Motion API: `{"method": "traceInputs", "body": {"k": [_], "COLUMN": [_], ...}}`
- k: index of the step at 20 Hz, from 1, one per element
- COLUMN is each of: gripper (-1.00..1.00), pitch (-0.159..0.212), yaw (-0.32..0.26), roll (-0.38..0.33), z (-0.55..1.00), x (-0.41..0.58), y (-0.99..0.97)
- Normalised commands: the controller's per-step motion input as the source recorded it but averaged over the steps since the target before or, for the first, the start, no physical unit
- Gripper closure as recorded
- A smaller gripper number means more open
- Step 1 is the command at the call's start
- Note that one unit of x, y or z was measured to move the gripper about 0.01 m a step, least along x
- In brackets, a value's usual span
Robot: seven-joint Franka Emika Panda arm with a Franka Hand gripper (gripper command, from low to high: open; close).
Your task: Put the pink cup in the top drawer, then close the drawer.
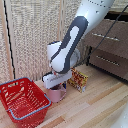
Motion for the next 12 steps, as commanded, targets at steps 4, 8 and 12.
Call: {"method": "traceInputs", "body": {"k": [4,8,12], "gripper": [1.00,1.00,1.00], "pitch": [0.000,-0.006,-0.033], "yaw": [0.031,0.066,-0.017], "roll": [-0.001,0.011,0.095], "z": [0.00,0.01,0.08], "x": [-0.001,0.024,0.025], "y": [0.13,0.17,0.13]}}
